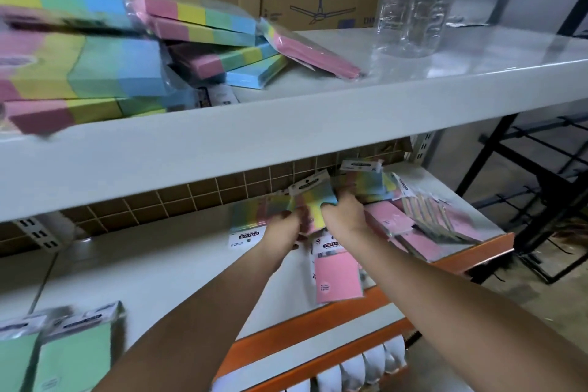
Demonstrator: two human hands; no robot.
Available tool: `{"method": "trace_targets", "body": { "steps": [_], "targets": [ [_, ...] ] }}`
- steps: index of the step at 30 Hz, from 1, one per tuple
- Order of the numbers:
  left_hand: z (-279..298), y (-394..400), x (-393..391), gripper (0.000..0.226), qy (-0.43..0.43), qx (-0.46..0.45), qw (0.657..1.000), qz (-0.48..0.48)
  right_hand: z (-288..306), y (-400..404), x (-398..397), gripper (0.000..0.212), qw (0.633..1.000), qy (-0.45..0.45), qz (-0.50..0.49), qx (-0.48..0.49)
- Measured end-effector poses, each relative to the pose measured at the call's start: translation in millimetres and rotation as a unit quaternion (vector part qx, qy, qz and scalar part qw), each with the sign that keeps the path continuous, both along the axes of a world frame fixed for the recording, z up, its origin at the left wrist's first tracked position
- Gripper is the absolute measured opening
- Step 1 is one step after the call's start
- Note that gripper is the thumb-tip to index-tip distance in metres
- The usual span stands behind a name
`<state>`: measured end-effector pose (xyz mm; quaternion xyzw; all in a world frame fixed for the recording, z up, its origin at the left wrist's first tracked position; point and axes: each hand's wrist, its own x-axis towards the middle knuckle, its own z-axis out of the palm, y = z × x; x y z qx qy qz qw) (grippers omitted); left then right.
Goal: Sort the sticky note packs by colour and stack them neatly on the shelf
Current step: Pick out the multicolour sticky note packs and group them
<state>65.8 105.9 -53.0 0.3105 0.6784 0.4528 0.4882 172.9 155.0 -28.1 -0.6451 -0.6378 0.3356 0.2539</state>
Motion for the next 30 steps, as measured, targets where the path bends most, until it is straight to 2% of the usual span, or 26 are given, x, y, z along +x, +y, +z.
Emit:
{"method": "trace_targets", "body": {
  "steps": [3,9,13,16,21,24,27,30],
  "targets": [
    [1.7,-3.0,-4.4,0.014,-0.034,0.023,0.998,0.043,-10.0,-1.3,-9.9,0.034,0.999,0.026,0.029,-0.028],
    [8.6,-20.4,-19.2,0.02,-0.102,0.039,0.983,0.151,-24.7,-4.8,-38.4,0.028,0.993,0.029,0.113,-0.026],
    [10.4,-36.6,-39.4,0.019,-0.069,0.055,0.976,0.201,-36.8,-5.1,-53.3,0.024,0.99,-0.003,0.138,-0.02],
    [5.3,-45.6,-59.3,0.022,-0.062,0.045,0.967,0.244,-45.1,-0.5,-59.0,0.034,0.984,-0.044,0.171,-0.033],
    [-2.0,-62.8,-79.8,0.023,-0.051,0.024,0.958,0.282,-51.5,3.0,-81.8,0.051,0.984,-0.093,0.144,-0.047],
    [-5.5,-72.6,-89.7,0.021,-0.053,0.005,0.954,0.296,-54.2,4.9,-93.9,0.068,0.984,-0.118,0.125,-0.049],
    [-7.4,-82.7,-99.1,0.022,-0.054,-0.01,0.951,0.305,-60.4,9.7,-103.5,0.084,0.989,-0.1,0.098,-0.049],
    [-7.6,-91.0,-107.0,0.026,-0.046,-0.012,0.951,0.305,-65.2,16.3,-114.1,0.107,0.982,-0.165,0.085,-0.036]
  ]
}}
